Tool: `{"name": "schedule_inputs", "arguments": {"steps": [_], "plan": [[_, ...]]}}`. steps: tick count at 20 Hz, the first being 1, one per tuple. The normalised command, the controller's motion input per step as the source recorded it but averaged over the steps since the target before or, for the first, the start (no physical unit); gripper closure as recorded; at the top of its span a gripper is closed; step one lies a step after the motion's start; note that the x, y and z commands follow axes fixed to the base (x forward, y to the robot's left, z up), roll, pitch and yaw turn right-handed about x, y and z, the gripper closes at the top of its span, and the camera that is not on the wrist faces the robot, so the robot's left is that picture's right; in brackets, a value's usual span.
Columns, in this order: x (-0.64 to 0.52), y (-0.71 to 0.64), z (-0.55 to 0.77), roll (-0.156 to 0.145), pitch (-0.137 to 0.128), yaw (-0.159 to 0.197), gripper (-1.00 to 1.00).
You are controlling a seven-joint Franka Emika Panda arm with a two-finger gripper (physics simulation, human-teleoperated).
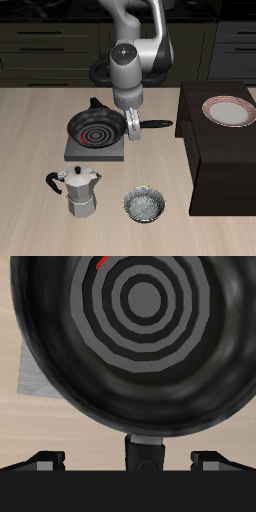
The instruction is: Place the frypan on the top layer of the shelf
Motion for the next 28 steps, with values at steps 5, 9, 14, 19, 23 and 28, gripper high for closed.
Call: {"name": "schedule_inputs", "arguments": {"steps": [5, 9, 14, 19, 23, 28], "plan": [[-0.17, -0.02, -0.17, 0.0, -0.007, -0.007, -1.0], [-0.06, -0.01, -0.17, 0.016, 0.01, -0.006, -1.0], [-0.13, 0.23, -0.21, 0.028, 0.005, 0.041, -1.0], [-0.34, 0.1, -0.08, 0.004, -0.05, 0.033, -1.0], [-0.07, 0.03, -0.05, 0.019, 0.003, -0.013, -1.0], [-0.05, 0.07, -0.13, 0.021, 0.017, -0.003, -1.0]]}}
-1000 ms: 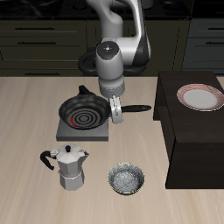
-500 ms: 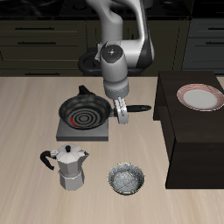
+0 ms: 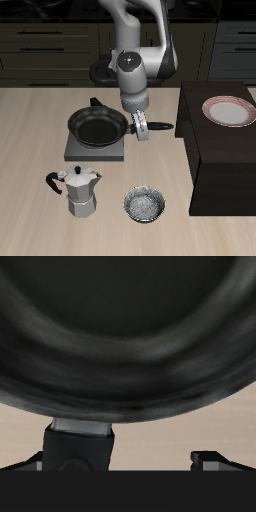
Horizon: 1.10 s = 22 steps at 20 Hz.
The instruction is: Place the frypan on the top layer of the shelf
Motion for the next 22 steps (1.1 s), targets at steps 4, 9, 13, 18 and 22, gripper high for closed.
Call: {"name": "schedule_inputs", "arguments": {"steps": [4, 9, 13, 18, 22], "plan": [[-0.13, 0.38, -0.05, 0.062, -0.014, 0.044, -1.0], [-0.03, 0.43, -0.15, 0.098, 0.032, 0.015, -1.0], [0.0, -0.07, 0.17, 0.001, -0.05, -0.002, 1.0], [0.01, -0.06, 0.15, -0.004, -0.038, 0.009, 1.0], [-0.01, -0.01, 0.23, 0.001, -0.061, 0.023, 1.0]]}}
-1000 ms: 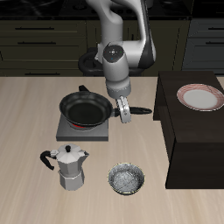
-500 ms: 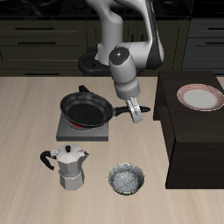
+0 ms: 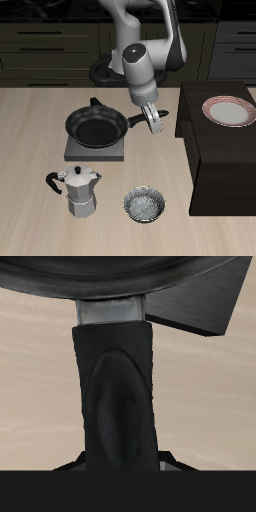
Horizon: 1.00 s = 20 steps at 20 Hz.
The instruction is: Place the frypan on the top layer of the shelf
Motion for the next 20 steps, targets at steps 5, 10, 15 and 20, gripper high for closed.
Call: {"name": "schedule_inputs", "arguments": {"steps": [5, 10, 15, 20], "plan": [[0.0, -0.05, 0.22, -0.008, -0.039, 0.045, 1.0], [-0.05, 0.0, 0.34, -0.012, -0.057, 0.117, 1.0], [0.01, 0.03, 0.17, 0.004, -0.008, 0.084, 1.0], [0.07, 0.09, 0.13, 0.014, 0.023, 0.195, 1.0]]}}
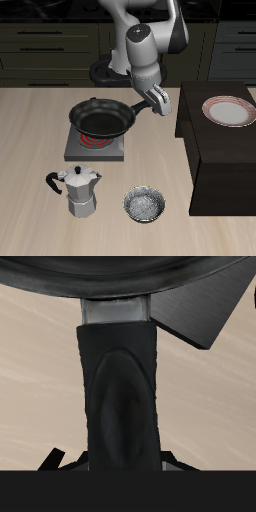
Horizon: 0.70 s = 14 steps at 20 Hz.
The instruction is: Place the frypan on the top layer of the shelf
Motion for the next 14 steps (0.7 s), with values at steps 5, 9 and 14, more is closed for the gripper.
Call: {"name": "schedule_inputs", "arguments": {"steps": [5, 9, 14], "plan": [[0.01, 0.1, 0.17, 0.021, 0.008, 0.177, 1.0], [0.05, 0.0, 0.2, 0.018, -0.015, 0.155, 1.0], [0.03, -0.01, 0.16, 0.004, -0.018, 0.132, 1.0]]}}
